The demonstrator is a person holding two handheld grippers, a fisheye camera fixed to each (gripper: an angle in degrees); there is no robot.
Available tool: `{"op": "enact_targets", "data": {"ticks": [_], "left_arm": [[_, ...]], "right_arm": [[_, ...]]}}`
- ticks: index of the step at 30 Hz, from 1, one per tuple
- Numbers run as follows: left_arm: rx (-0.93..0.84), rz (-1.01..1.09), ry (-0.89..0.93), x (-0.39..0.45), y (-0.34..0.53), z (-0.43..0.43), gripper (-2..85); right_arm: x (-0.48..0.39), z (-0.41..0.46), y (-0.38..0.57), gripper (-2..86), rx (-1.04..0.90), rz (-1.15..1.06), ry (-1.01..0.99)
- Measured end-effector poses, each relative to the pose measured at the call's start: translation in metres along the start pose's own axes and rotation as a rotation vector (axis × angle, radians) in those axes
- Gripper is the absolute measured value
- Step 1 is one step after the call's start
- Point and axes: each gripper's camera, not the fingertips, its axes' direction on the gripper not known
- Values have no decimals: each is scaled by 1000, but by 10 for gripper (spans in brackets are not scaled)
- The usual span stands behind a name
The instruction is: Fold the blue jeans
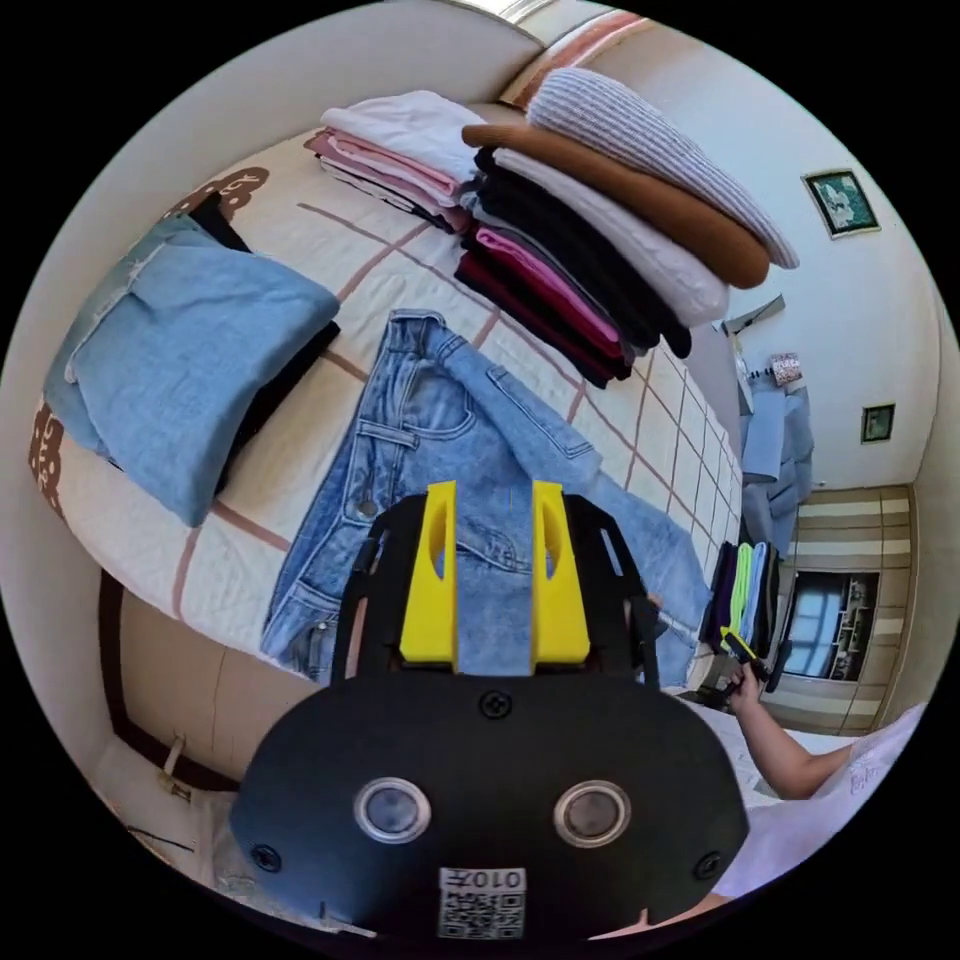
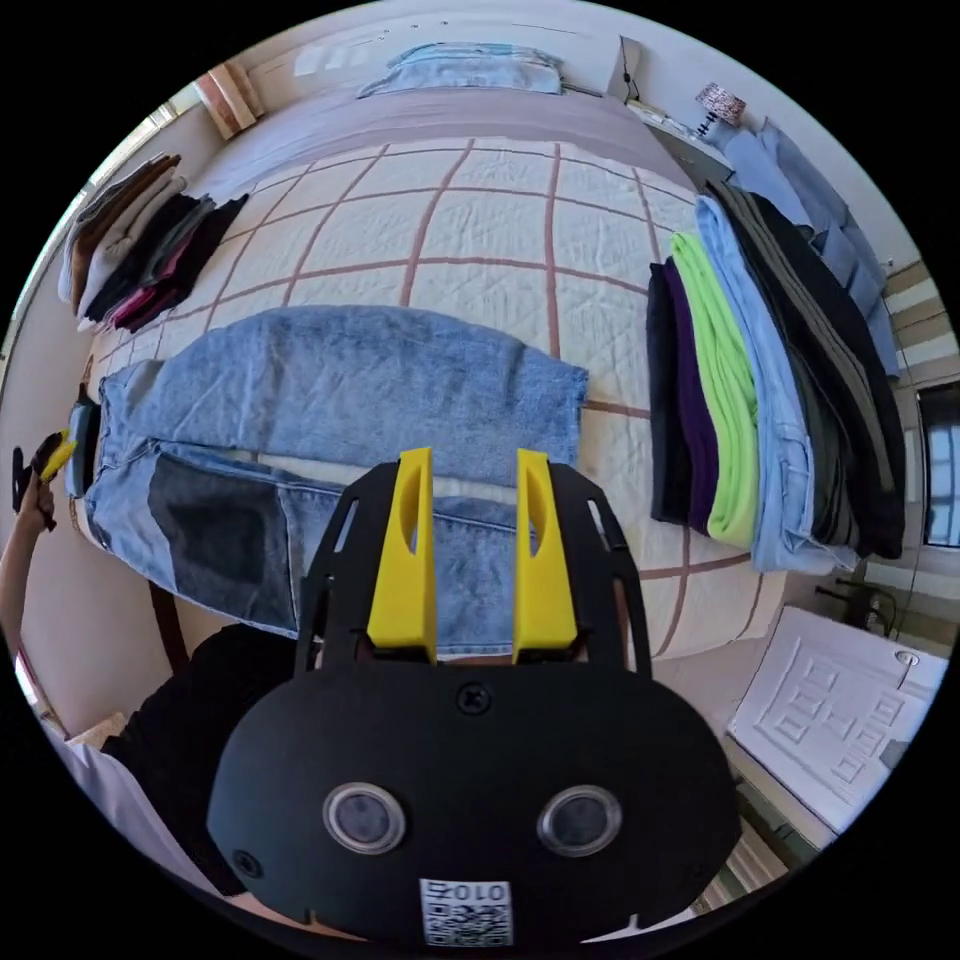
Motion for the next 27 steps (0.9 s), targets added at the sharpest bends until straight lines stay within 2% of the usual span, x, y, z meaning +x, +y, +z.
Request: {"op": "enact_targets", "data": {"ticks": [2, 9, 12, 16, 19, 22, 27], "left_arm": [[-26, -76, 110, -4, -12, 45, 127], [-173, -127, 63, 5, -21, 134, 116], [-199, -137, 72, 2, -15, 153, 91], [-157, -179, 191, -15, -5, 161, 41], [-147, -148, 217, -18, -4, 154, 29], [-137, -111, 239, -17, -4, 143, 25], [-129, -106, 280, -19, -8, 133, 31]], "right_arm": [[-23, 13, -7, 117, -30, -98, 12], [-127, 45, -25, 121, -134, -535, 125], [-157, 44, -26, 115, -126, -632, 167], [-170, 29, -41, 79, -169, -605, 104], [-178, 1, -49, 51, -121, -603, 99], [-196, -8, -51, 40, -156, -670, 131], [-227, -47, -57, 31, -87, -671, 266]]}}
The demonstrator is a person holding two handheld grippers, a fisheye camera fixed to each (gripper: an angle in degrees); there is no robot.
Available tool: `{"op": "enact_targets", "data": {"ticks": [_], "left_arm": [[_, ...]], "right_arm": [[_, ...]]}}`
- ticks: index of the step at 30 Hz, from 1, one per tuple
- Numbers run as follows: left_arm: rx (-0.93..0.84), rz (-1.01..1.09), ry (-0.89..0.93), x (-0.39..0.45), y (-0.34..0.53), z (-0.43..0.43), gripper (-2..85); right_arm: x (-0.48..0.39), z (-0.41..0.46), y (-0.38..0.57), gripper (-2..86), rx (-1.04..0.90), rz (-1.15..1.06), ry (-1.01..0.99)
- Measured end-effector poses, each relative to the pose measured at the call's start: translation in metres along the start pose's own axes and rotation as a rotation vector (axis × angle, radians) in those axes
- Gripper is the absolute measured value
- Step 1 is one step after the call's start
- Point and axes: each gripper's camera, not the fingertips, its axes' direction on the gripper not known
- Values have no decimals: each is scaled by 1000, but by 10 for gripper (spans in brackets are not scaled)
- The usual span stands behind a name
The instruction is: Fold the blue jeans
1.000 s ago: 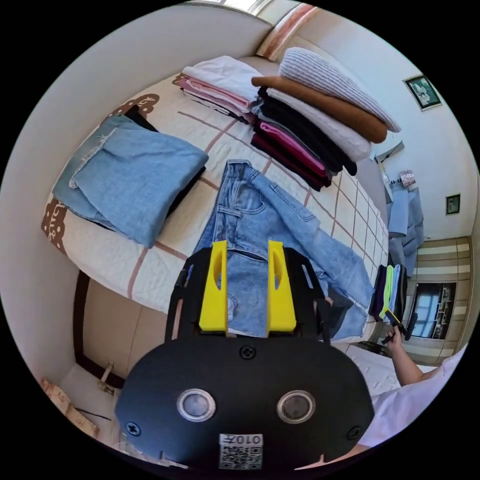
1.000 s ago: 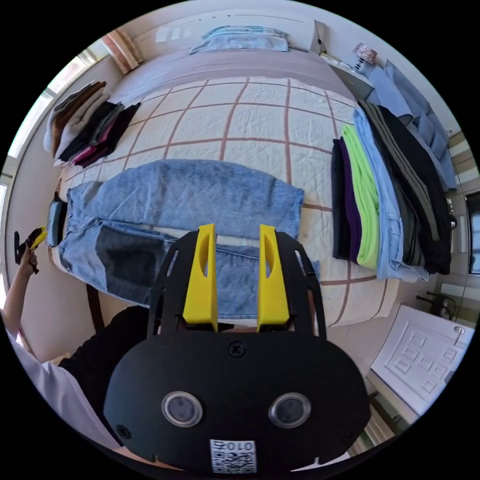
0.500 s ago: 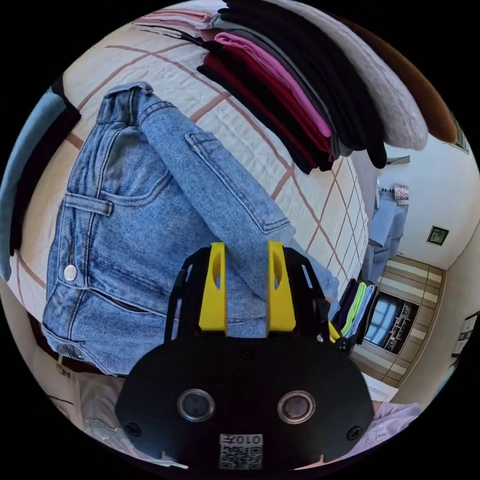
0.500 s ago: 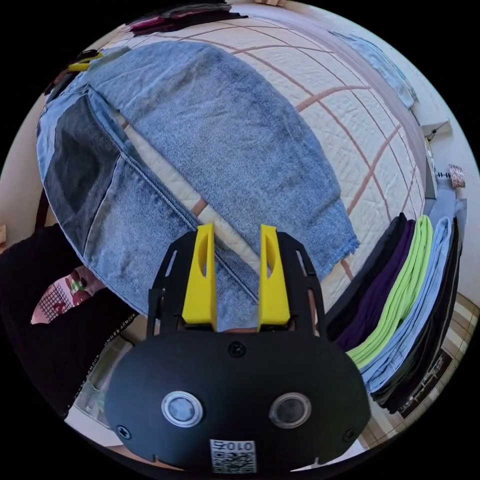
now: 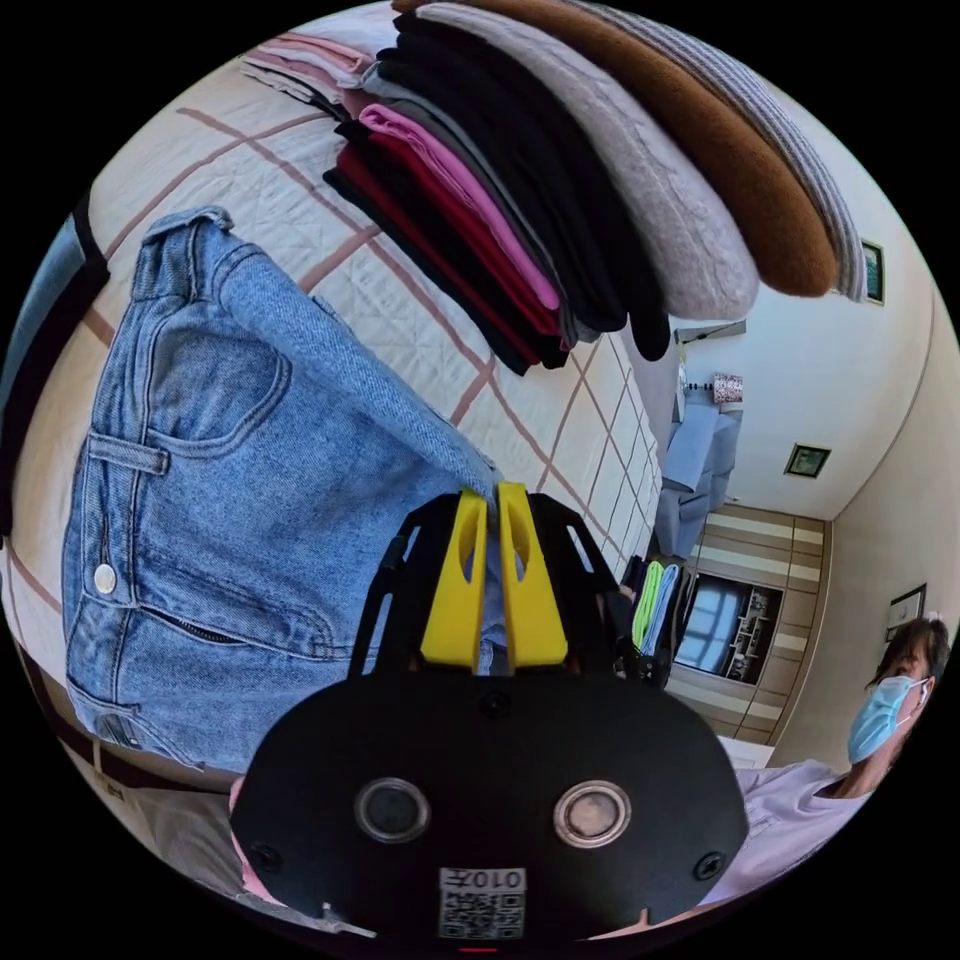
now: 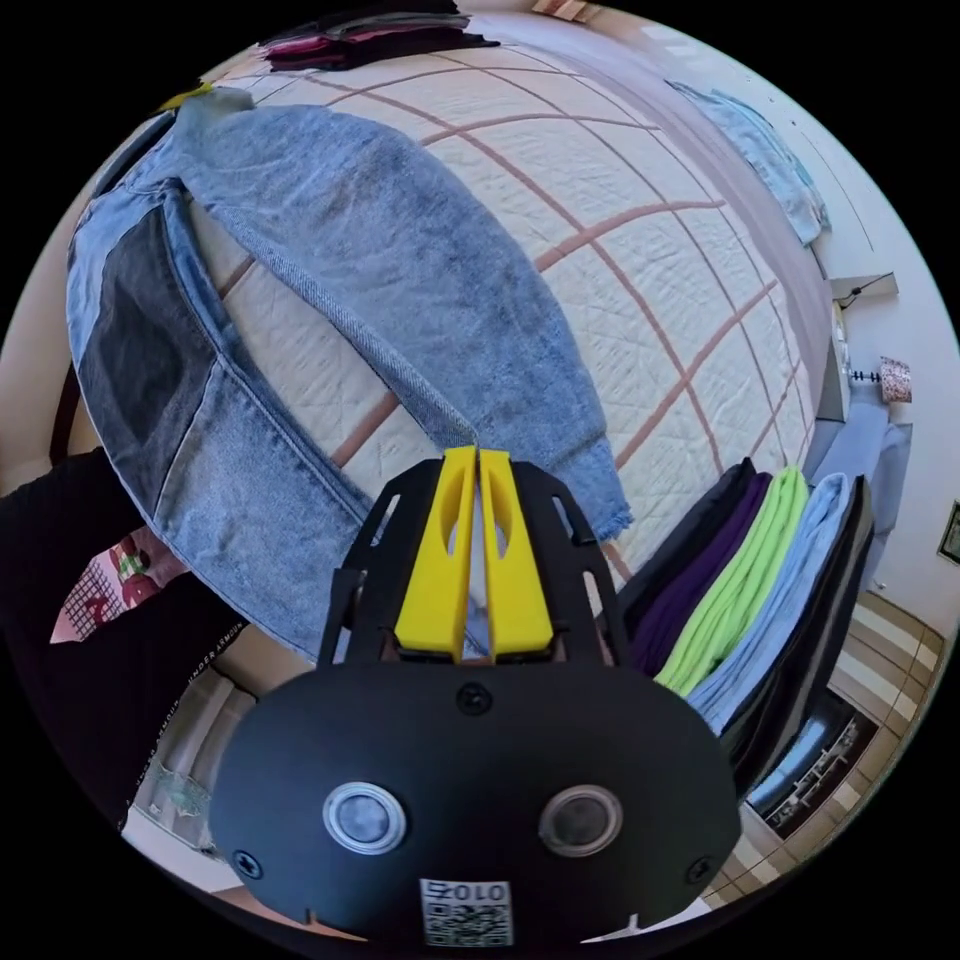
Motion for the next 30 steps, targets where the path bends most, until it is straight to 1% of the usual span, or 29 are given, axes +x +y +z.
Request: {"op": "enact_targets", "data": {"ticks": [4, 6, 8, 10, 11, 13, 15, 17, 18, 19, 20, 21, 22, 23, 24, 25, 26, 27, 29, 30], "left_arm": [[14, 59, 5, 18, -14, -16, 48], [46, 96, -7, 30, -22, -25, 63], [70, 168, -11, 45, -30, -30, 83], [69, 194, -7, 50, -30, -28, 95], [53, 193, 20, 51, -28, -26, 101], [25, 225, 35, 54, -18, -25, 106], [-12, 300, -4, 59, -2, -26, 108], [-107, 404, -85, 62, 28, -21, 108], [-133, 418, -114, 60, 36, -19, 108], [-180, 433, -186, 56, 53, -15, 107], [-214, 456, -264, 50, 71, -12, 107], [-229, 466, -304, 48, 80, -11, 107], [-253, 473, -382, 41, 96, -11, 107], [-263, 454, -465, 33, 109, -13, 108], [-257, 439, -508, 29, 115, -16, 108], [-212, 393, -579, 19, 124, -27, 109], [-126, 322, -614, 9, 131, -46, 111], [-67, 283, -615, 4, 134, -59, 112], [166, 102, -608, -15, 145, -110, 120], [210, 60, -613, -20, 148, -121, 123]], "right_arm": [[46, -64, -27, 30, 114, 39, 110], [95, -99, -62, 33, 183, 102, 224], [127, -121, -92, 39, 259, 166, 287], [153, -124, -122, 49, 224, 197, 281], [166, -121, -135, 56, 180, 218, 240], [176, -120, -136, 61, 176, 264, 158], [164, -118, -118, 65, 204, 267, 93], [141, -104, -101, 69, 180, 223, 57], [124, -89, -88, 72, 122, 202, 28], [116, -81, -80, 73, 91, 193, 6], [100, -68, -62, 74, 64, 172, -67], [84, -60, -40, 75, 85, 152, -153], [76, -57, -29, 77, 100, 143, -193], [62, -51, -8, 79, 115, 126, -266], [48, -43, 9, 81, 102, 121, -322], [42, -40, 16, 82, 93, 117, -351], [30, -35, 27, 84, 87, 101, -417], [20, -33, 32, 85, 81, 81, -455], [7, -32, 31, 85, 62, 45, -460], [0, -31, 25, 83, 61, 31, -476]]}}
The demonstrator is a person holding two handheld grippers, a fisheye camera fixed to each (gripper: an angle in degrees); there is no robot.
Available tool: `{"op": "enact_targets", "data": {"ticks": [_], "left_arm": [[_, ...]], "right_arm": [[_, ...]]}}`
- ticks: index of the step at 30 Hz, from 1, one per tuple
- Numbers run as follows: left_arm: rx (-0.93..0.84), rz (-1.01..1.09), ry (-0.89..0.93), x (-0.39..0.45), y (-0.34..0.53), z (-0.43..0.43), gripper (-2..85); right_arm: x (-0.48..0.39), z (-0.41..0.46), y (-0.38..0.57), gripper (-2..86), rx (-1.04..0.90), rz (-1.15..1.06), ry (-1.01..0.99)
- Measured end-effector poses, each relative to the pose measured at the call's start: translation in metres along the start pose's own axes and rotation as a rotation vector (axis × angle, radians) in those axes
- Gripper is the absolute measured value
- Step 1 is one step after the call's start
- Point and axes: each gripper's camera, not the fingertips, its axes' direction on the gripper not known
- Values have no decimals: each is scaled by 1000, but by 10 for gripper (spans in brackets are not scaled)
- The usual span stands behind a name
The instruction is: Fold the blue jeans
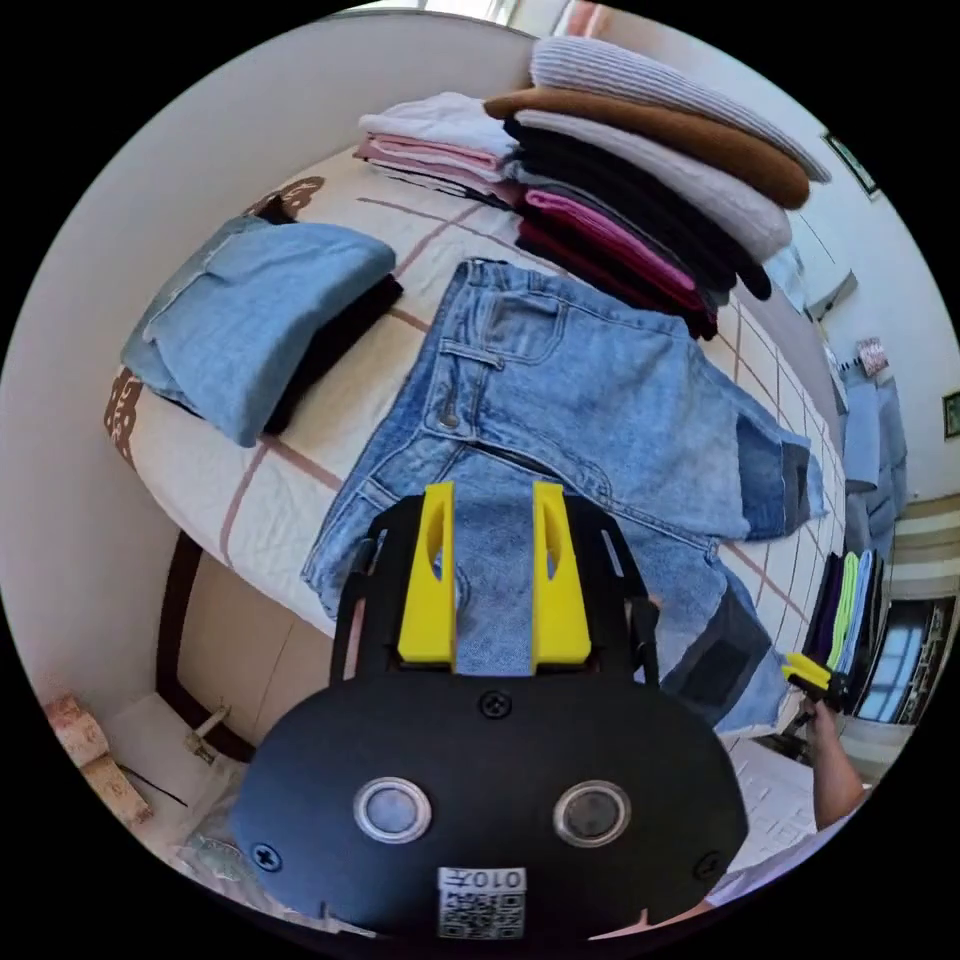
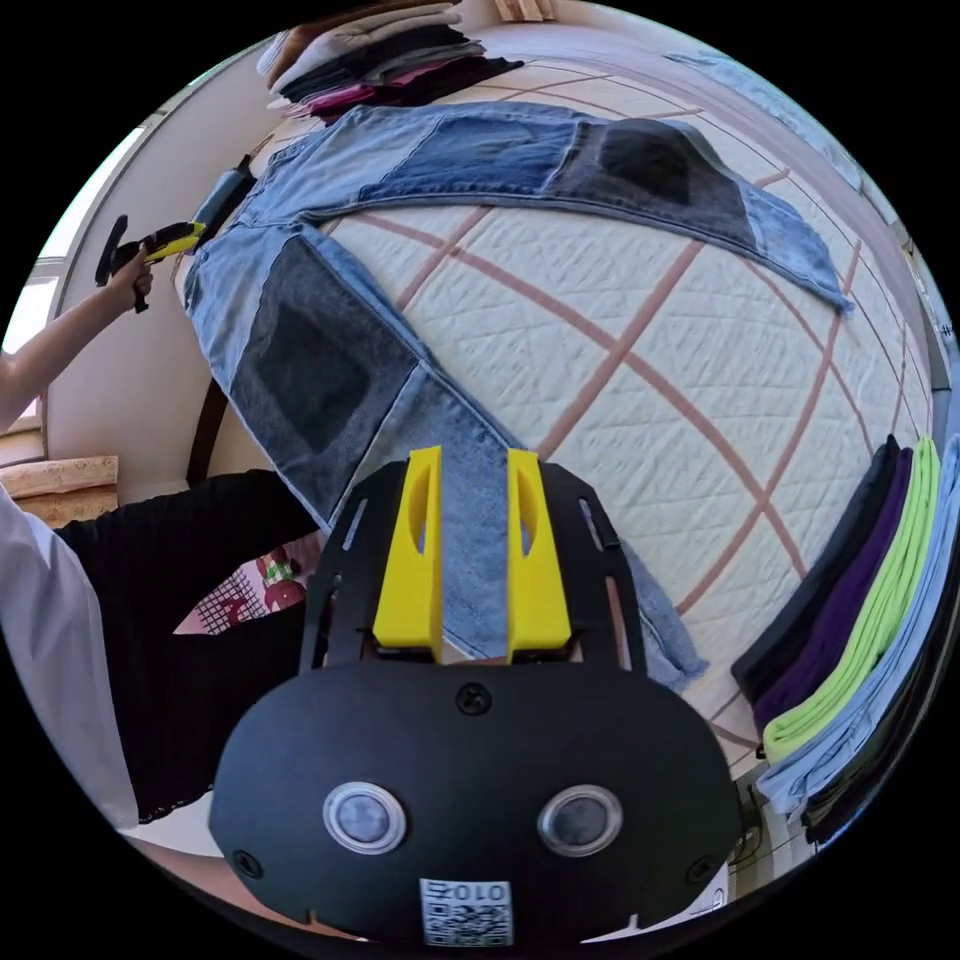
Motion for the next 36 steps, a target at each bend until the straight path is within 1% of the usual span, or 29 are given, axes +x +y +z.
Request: {"op": "enact_targets", "data": {"ticks": [1, 2, 3, 4, 5, 7, 8, 10, 12, 13, 15, 17, 19, 21, 22, 23, 25, 26, 27, 29, 31, 32, 33, 34, 36], "left_arm": [[30, -84, -21, -19, 1, -9, 128], [23, -132, -29, -34, 0, -11, 133], [7, -144, -30, -41, -1, -10, 135], [-48, -148, -29, -52, -2, -5, 139], [-123, -123, -36, -57, -5, 3, 141], [-194, -65, -60, -59, -7, 12, 144], [-198, -41, -66, -60, -9, 13, 146], [-199, -21, -71, -60, -16, 9, 147], [-142, 56, -129, -51, -23, -4, 147], [-78, 135, -172, -41, -27, -16, 147], [-73, 229, -217, -30, -34, -22, 147], [-169, 316, -169, -27, -44, -13, 148], [-224, 381, -167, -23, -52, -7, 146], [-250, 432, -136, -21, -62, -4, 140], [-292, 451, -114, -20, -70, 0, 133], [-342, 454, -74, -20, -78, 3, 124], [-378, 457, -32, -21, -89, -3, 109], [-373, 474, 75, -22, -96, -13, 98], [-358, 449, 92, -26, -99, -20, 97], [-322, 345, 146, -43, -102, -31, 92], [-330, 247, 153, -56, -98, -23, 92], [-343, 191, 185, -59, -97, -16, 94], [-342, 172, 205, -60, -97, -16, 96], [-331, 161, 191, -57, -100, -22, 100], [-241, 206, 88, -41, -105, -49, 107]], "right_arm": [[-2, 2, -3, 83, 2, -10, -15], [-7, 5, -12, 82, -5, -32, -37], [-12, 8, -22, 82, -16, -53, -35], [-14, 8, -27, 81, -18, -66, -30], [-18, 10, -36, 81, -22, -91, -16], [-20, 13, -47, 80, -42, -109, -2], [-18, 16, -51, 79, -65, -103, 0], [-14, 9, -51, 76, -60, -82, 5], [-10, -6, -42, 73, -31, -33, -5], [-8, -9, -38, 73, -27, -15, -9], [-4, -15, -25, 74, -29, 52, -25], [-5, -18, -20, 74, -37, 87, -35], [-10, -24, -21, 74, -40, 99, -38], [-20, -34, -30, 75, -28, 95, -32], [-22, -36, -33, 75, -26, 91, -35], [-27, -38, -41, 75, -26, 79, -39], [-35, -41, -53, 75, -44, 56, -32], [-41, -44, -61, 75, -46, 40, -22], [-45, -48, -69, 75, -39, 29, -16], [-51, -48, -82, 75, -49, 20, -15], [-56, -35, -96, 76, -129, -12, -8], [-60, -28, -105, 75, -195, -44, 2], [-62, -33, -112, 74, -218, -71, 21], [-63, -40, -115, 73, -210, -78, 36], [-57, -84, -126, 76, -101, -84, 98]]}}
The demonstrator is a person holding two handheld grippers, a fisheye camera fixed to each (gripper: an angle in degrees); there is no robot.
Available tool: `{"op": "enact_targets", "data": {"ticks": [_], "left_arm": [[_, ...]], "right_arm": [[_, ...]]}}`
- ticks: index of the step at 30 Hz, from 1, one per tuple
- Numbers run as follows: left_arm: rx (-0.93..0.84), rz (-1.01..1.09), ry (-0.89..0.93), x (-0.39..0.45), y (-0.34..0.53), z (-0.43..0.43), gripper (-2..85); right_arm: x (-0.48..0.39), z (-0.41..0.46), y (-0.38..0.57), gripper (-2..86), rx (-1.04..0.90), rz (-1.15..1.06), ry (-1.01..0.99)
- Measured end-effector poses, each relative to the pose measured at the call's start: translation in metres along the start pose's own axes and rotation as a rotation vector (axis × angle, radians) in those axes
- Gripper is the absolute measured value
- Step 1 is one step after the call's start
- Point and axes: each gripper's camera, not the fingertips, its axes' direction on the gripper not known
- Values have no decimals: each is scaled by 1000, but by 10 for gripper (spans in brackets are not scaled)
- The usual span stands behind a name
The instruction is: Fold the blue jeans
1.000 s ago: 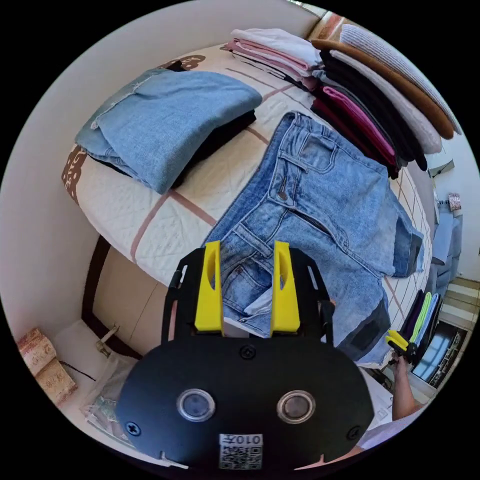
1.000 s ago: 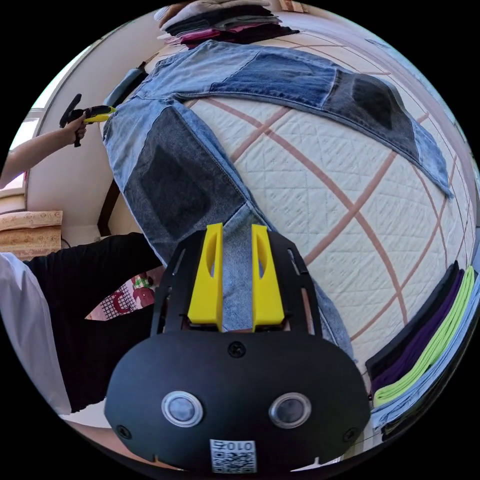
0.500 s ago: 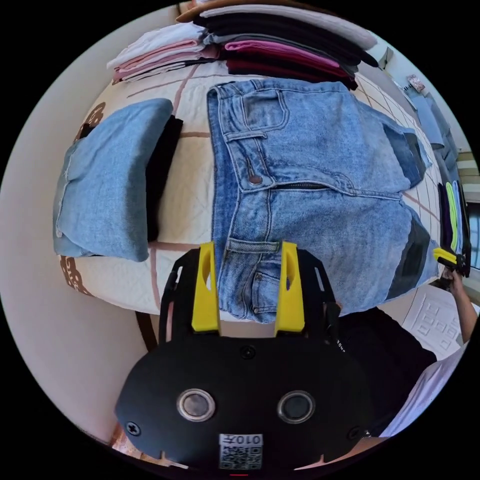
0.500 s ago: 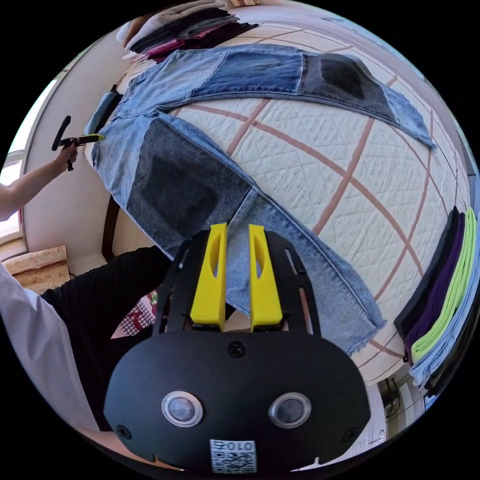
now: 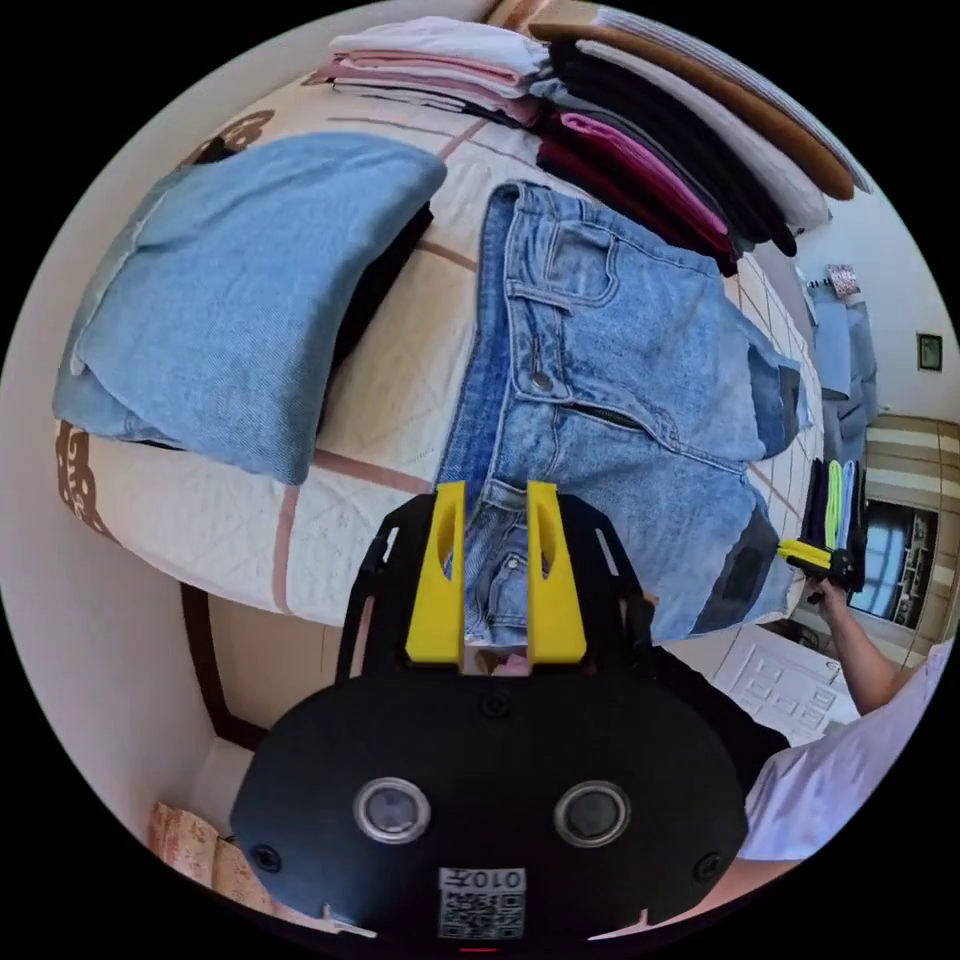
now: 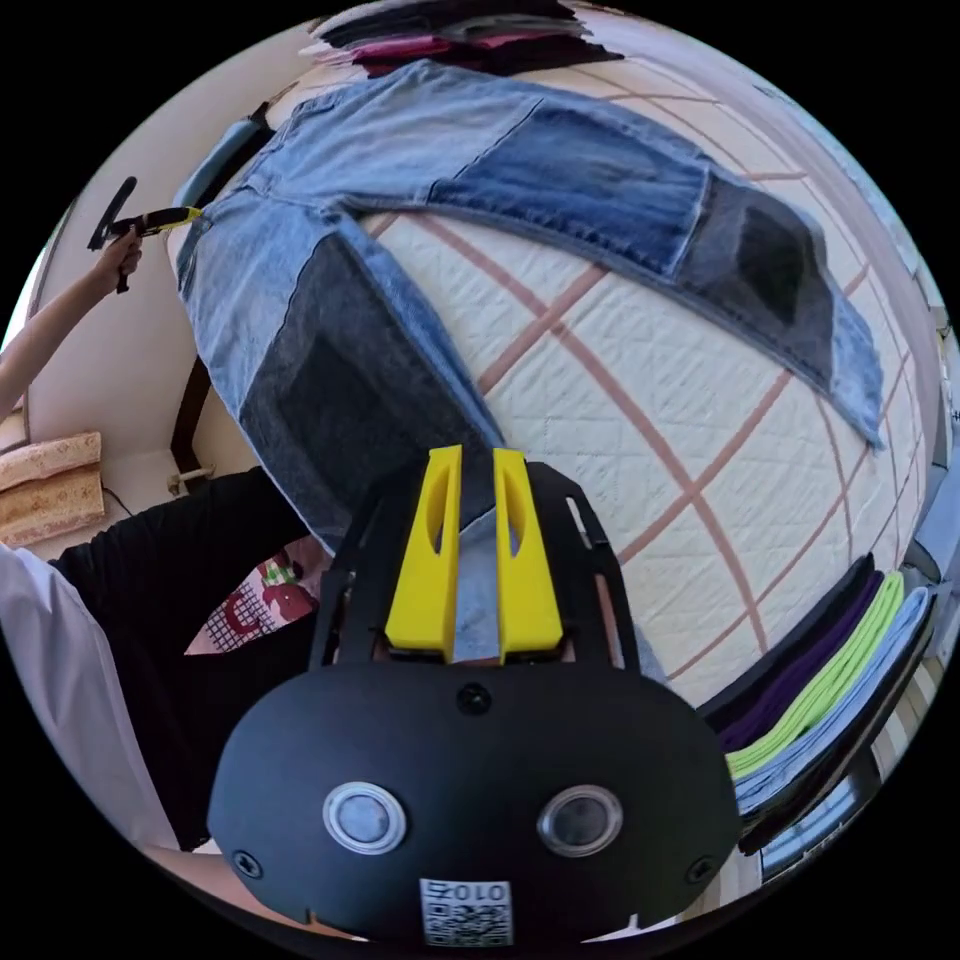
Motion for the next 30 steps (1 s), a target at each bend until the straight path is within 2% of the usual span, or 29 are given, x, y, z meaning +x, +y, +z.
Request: {"op": "enact_targets", "data": {"ticks": [3, 5, 11, 17, 20, 24, 30], "left_arm": [[178, 192, -179, 51, -10, -57, 119], [250, 442, -303, 103, -37, -80, 129], [141, 830, -379, 199, -158, -58, 146], [-62, 1044, -472, 252, -236, -17, 151], [-140, 1090, -465, 258, -250, -7, 151], [-173, 1040, -392, 258, -258, -8, 148], [-171, 956, -363, 272, -253, -22, 123]], "right_arm": [[30, -50, -14, 119, 136, -11, 131], [54, -70, -35, 148, 173, -37, 206], [140, -110, -146, 181, 120, -151, 280], [195, -114, -234, 196, -53, -337, 311], [207, -104, -265, 192, -121, -414, 304], [205, -77, -287, 144, -208, -464, 212], [176, -51, -257, 53, -264, -482, 259]]}}
